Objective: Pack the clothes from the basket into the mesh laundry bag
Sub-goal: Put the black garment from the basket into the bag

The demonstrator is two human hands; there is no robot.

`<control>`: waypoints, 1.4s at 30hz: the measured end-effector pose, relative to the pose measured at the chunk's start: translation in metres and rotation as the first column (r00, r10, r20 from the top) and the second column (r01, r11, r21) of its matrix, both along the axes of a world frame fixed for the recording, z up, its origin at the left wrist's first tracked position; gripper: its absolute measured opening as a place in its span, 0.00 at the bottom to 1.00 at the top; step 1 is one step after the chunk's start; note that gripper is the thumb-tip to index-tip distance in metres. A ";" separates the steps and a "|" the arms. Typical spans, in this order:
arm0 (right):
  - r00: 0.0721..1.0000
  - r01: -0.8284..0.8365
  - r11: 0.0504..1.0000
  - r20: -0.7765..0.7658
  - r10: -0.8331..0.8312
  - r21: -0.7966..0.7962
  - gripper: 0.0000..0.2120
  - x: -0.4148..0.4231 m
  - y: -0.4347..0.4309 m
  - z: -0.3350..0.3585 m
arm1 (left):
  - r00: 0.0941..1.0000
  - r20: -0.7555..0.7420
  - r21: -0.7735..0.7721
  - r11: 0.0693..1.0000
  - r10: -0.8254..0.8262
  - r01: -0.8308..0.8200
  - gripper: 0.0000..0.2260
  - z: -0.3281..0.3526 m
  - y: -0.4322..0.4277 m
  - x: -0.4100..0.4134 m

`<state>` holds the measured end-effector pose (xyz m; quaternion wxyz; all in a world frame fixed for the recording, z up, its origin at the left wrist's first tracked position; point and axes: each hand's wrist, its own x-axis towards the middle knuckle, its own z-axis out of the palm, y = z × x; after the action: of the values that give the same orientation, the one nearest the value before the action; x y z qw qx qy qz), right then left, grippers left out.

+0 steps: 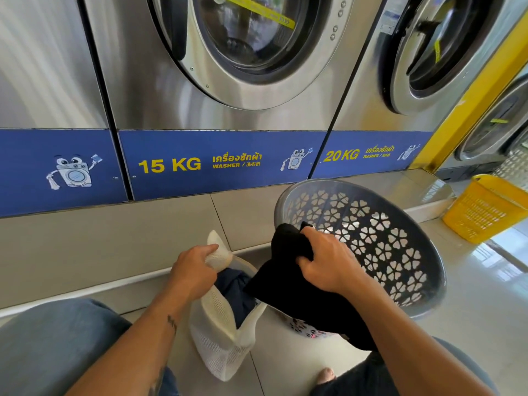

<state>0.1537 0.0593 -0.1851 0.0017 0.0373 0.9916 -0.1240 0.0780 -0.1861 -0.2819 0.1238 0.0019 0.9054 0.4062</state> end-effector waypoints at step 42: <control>0.957 -0.164 0.961 -0.201 0.209 0.223 0.27 0.012 -0.105 0.039 | 0.995 0.035 0.070 0.993 0.093 -0.095 0.27 0.000 -0.028 0.007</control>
<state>0.1656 -0.0461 -0.1465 -0.1013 -0.0710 0.9920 -0.0244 0.0845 -0.2143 -0.2817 0.1187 -0.0427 0.8873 0.4437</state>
